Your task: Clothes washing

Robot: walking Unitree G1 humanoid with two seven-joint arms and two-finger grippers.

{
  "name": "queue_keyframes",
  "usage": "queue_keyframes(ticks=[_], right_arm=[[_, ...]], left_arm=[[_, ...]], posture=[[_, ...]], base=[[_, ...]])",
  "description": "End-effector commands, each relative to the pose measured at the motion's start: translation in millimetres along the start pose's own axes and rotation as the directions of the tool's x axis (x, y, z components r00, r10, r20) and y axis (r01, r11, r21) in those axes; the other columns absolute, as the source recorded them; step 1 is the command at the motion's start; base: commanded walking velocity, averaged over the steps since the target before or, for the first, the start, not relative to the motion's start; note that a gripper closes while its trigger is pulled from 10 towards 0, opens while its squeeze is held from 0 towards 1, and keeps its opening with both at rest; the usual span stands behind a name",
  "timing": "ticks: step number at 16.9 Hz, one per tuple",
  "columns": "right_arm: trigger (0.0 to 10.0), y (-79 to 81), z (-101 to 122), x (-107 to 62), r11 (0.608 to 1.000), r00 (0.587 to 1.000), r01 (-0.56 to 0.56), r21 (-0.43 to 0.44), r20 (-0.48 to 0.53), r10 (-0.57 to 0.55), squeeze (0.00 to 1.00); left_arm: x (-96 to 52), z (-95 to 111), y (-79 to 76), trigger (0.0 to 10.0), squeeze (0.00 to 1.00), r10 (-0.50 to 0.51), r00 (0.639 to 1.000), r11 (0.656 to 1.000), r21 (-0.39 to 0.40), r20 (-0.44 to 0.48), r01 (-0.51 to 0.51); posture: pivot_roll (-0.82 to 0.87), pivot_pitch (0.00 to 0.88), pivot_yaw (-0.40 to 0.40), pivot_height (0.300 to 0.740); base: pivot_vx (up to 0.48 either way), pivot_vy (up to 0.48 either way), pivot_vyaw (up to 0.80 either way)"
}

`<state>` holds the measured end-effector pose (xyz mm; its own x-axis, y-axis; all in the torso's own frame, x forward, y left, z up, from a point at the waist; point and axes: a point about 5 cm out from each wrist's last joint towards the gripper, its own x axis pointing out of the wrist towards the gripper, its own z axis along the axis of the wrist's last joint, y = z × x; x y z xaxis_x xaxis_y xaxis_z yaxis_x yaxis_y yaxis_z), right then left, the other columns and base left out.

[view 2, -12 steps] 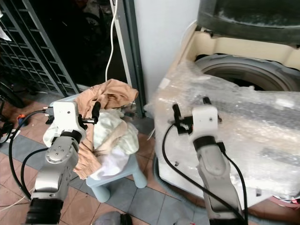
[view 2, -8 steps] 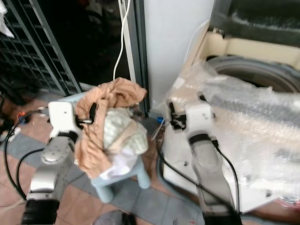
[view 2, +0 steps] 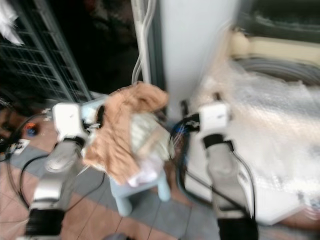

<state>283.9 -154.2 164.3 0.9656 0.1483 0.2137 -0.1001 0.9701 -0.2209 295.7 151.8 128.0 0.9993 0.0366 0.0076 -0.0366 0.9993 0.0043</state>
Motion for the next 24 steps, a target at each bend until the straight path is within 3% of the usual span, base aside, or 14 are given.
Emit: queue_keyframes(ticks=[1,5,9,13,17,19,21,24], right_arm=[[10.0,-1.0,-2,3.5,1.000,1.000,-0.026,-0.009,-0.006,0.026,0.00],[10.0,-2.0,3,8.3,0.999,0.999,-0.041,-0.026,0.011,0.042,0.00],[10.0,-6.7,-8,6.9,0.998,0.998,-0.055,-0.024,-0.038,0.054,0.00],[10.0,-0.4,-23,0.1,0.998,0.989,-0.056,-0.033,-0.136,0.051,0.00],[10.0,7.0,-25,7.2,0.997,0.988,-0.069,-0.038,-0.144,0.063,0.00],[10.0,9.6,-24,1.4,0.996,0.984,-0.087,-0.026,-0.161,0.082,0.00],[10.0,20.9,-41,-9.2,0.979,0.947,-0.199,-0.035,-0.264,0.183,0.00],[10.0,28.0,-53,-10.5,0.974,0.911,-0.226,0.027,-0.347,0.222,0.00]], left_arm=[[-1.9,0,2.4,10.0,0.00,0.040,0.999,0.999,-0.015,-0.004,-0.040],[-9.8,-9,6.1,10.0,0.00,0.082,0.996,0.996,-0.038,-0.042,-0.084],[-0.7,-3,3.6,10.0,0.00,0.050,0.998,0.998,-0.047,-0.033,-0.052],[-2.7,-15,8.6,10.0,0.00,0.057,0.996,0.995,-0.077,-0.063,-0.062],[-4.4,-17,7.1,10.0,0.00,0.014,0.997,0.999,-0.035,-0.073,-0.017],[-11.8,-22,10.0,10.0,0.00,0.021,0.996,0.999,-0.044,-0.086,-0.025],[-18.8,-20,7.1,10.0,0.00,0.018,0.996,0.998,-0.063,-0.083,-0.024],[-24.3,-23,7.4,10.0,0.00,0.006,0.995,0.998,-0.054,-0.102,-0.011]], posture=[[-0.05,0.000,0.067,0.740],[-0.06,0.000,0.069,0.740],[-0.08,0.000,0.083,0.740],[-0.09,0.000,0.075,0.740],[-0.09,0.000,0.078,0.740],[-0.07,0.000,0.069,0.740],[-0.06,0.000,0.070,0.740],[-0.06,0.000,0.074,0.740]], base=[[0.000,0.000,0.80],[0.000,0.000,0.80],[0.000,0.000,0.67],[0.000,0.000,0.00],[0.000,0.000,0.00],[0.000,0.000,0.00],[0.309,0.000,0.00],[0.368,0.000,0.00]])
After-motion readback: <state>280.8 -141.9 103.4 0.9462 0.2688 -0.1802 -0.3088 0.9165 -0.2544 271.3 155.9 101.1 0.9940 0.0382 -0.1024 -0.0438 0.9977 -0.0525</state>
